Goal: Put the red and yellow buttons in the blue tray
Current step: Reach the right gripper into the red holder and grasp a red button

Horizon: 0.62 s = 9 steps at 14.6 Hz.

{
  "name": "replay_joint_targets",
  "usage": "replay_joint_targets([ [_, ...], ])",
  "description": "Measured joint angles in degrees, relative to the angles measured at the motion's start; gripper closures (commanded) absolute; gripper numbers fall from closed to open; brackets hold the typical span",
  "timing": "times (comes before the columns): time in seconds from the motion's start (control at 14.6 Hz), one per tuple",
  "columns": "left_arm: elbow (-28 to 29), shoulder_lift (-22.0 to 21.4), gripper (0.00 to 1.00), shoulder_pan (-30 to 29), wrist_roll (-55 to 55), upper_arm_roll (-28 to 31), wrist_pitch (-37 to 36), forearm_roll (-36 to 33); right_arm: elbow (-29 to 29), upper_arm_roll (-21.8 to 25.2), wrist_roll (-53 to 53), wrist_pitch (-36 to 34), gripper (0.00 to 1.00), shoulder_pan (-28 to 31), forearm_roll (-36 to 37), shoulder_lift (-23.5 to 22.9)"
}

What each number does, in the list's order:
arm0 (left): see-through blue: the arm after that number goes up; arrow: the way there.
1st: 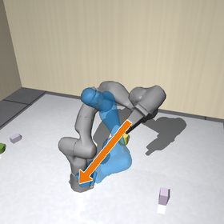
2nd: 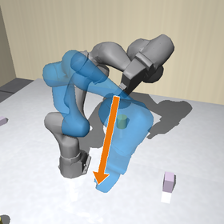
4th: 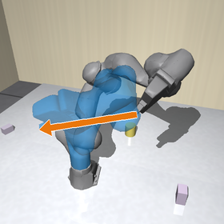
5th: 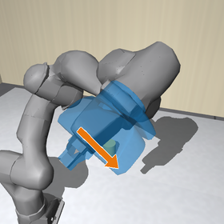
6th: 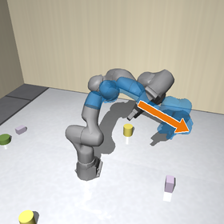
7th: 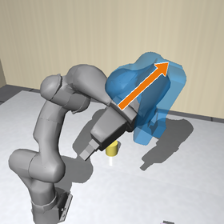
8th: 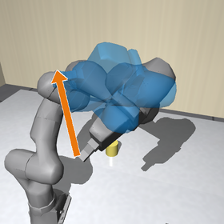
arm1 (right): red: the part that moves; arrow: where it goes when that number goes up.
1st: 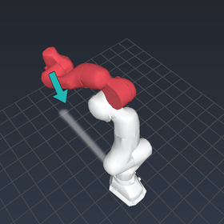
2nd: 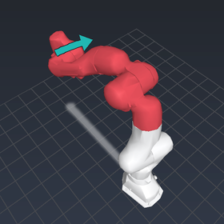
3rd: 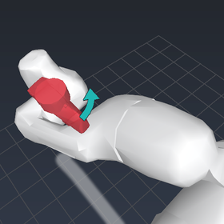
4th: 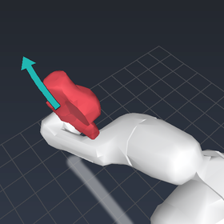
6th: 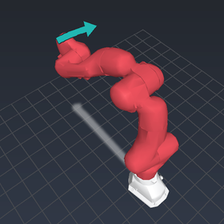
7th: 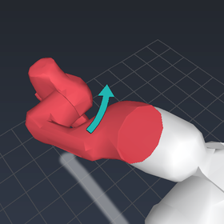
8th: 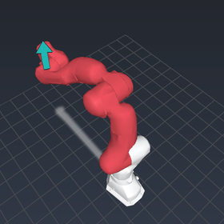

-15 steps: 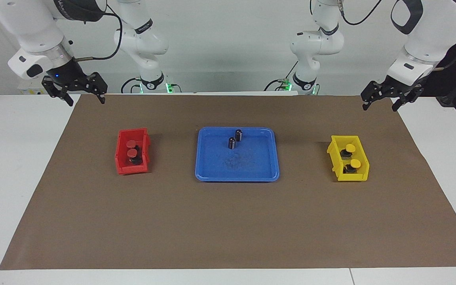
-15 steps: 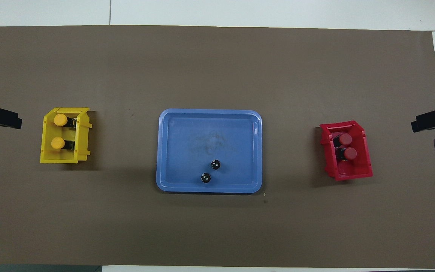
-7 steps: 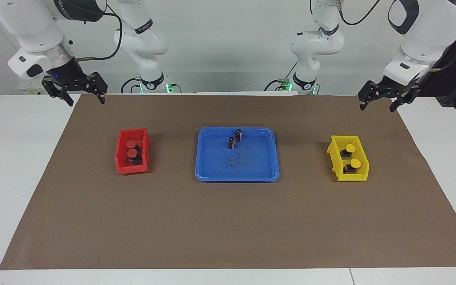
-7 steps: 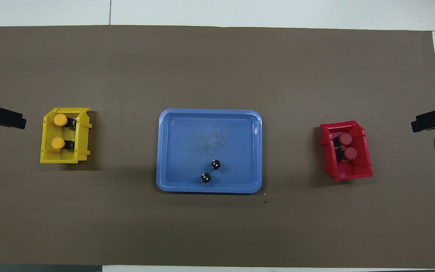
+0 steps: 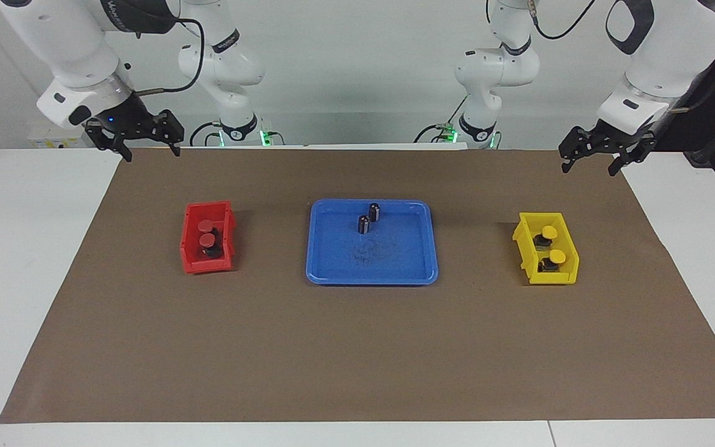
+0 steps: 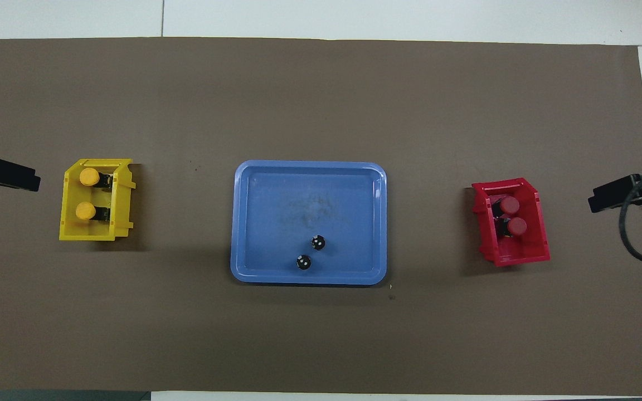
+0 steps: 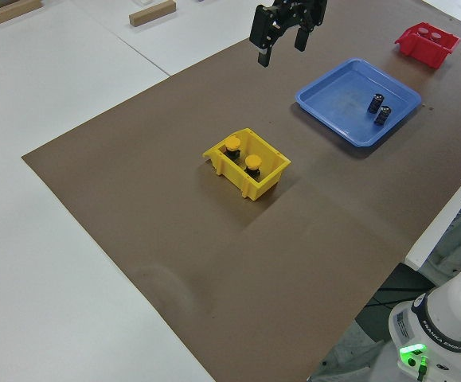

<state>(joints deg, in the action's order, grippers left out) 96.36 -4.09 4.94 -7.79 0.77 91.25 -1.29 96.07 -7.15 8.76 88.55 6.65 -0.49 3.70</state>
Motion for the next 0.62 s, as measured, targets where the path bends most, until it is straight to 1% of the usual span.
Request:
replay_joint_targets([
  [0.14,0.0,0.0,0.00,0.0,0.0,0.0,0.0,0.0,6.3,-0.1,-0.6,9.3,0.00,-2.5,0.0,0.8],
  [0.34,0.0,0.0,0.00,0.0,0.1,0.1,0.0,0.0,15.5,0.0,-0.3,24.1,0.00,-2.6,0.0,1.2],
  [0.41,0.0,0.0,0.00,0.0,0.1,0.1,0.0,0.0,18.0,0.1,0.3,27.6,0.03,-2.5,0.0,1.2],
  [0.48,0.0,0.0,0.00,0.0,0.1,0.1,0.0,0.0,20.0,0.3,0.8,29.7,0.15,-2.4,0.0,1.1],
  [0.62,0.0,0.0,0.00,0.0,0.1,0.1,0.0,0.0,22.1,0.4,0.9,32.3,0.26,-2.0,0.0,-0.5],
])
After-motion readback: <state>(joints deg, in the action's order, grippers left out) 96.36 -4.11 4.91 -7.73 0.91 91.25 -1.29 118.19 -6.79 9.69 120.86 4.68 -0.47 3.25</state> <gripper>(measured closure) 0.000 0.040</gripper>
